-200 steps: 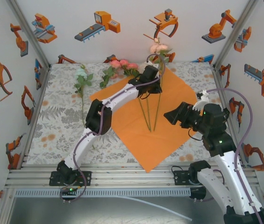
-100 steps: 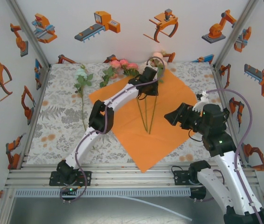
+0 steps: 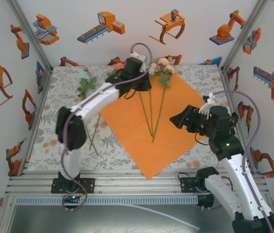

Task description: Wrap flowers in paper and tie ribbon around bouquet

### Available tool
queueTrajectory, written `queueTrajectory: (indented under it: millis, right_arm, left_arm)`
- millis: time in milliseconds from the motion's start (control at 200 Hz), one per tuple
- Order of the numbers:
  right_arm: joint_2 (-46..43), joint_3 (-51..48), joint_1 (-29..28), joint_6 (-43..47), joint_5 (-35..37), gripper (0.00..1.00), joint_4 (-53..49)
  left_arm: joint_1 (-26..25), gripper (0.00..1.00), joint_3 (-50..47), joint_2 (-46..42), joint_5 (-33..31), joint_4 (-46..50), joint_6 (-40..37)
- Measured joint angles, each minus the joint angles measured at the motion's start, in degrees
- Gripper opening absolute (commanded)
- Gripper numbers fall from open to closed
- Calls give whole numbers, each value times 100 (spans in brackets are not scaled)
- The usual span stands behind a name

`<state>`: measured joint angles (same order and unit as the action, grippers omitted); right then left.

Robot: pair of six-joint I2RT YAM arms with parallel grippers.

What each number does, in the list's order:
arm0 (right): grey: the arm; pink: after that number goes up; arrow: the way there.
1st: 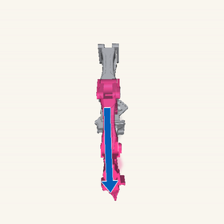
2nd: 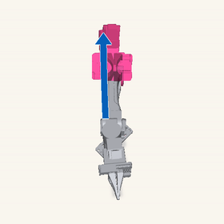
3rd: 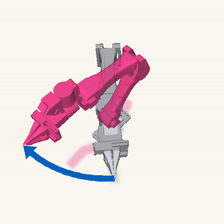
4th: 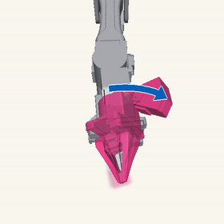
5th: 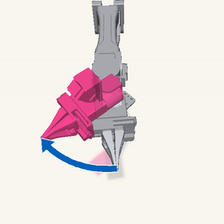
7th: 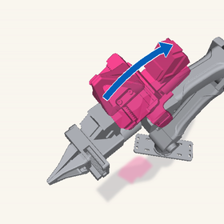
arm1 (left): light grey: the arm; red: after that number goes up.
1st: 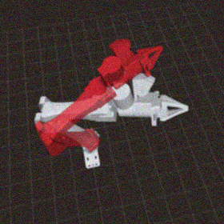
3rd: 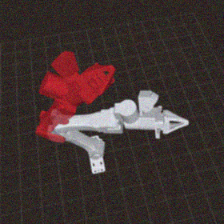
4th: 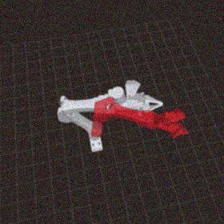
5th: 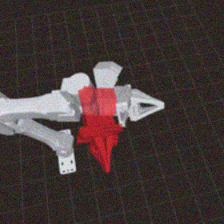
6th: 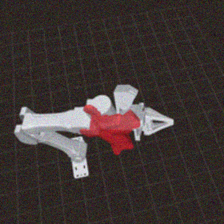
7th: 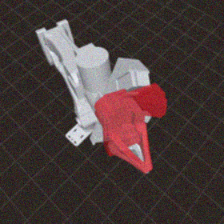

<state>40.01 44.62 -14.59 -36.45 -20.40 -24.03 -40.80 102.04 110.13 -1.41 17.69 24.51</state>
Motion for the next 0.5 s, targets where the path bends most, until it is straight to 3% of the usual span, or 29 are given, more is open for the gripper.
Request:
queueTrajectory:
  millis: [100,225,380,501]
  right_arm:
    - [129,11,-90,-48,-66,75,212]
    - [323,13,-330,-109,-109,75,501]
    - [595,11,-538,-153,-118,75,769]
    - [675,11,-588,-173,-118,75,879]
  left_arm:
    - [636,30,-1346,-1360,-308,-365,-4]
    - [1532,29,-2608,-2328,-791,-374,-28]
    - [2210,29,-3788,-2638,-1198,-66,-177]
    - [2590,30,-4109,-2463,-1222,326,-326]
